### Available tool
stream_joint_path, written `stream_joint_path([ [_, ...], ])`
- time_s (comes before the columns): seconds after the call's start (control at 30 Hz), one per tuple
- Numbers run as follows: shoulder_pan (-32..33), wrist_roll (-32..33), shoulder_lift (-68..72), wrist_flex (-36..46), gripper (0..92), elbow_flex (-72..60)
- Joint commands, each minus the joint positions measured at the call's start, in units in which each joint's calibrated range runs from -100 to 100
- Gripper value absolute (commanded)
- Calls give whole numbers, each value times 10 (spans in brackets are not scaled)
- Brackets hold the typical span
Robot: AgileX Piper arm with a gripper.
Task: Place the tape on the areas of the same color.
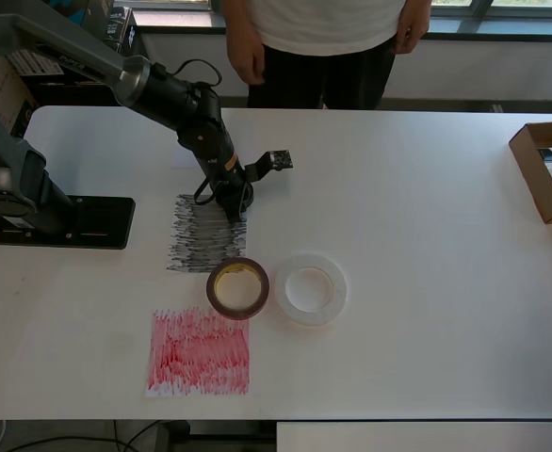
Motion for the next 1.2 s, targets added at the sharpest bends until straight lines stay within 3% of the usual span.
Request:
stream_joint_path([
  [0.0,2,-2,-54,5,0,10],
  [0.23,-1,-16,-159,7,0,92],
  [0.47,-47,-58,-221,-1,0,155],
  [0.67,-82,-82,-218,-20,0,162],
  [1.17,-90,-81,-134,-77,0,172],
])
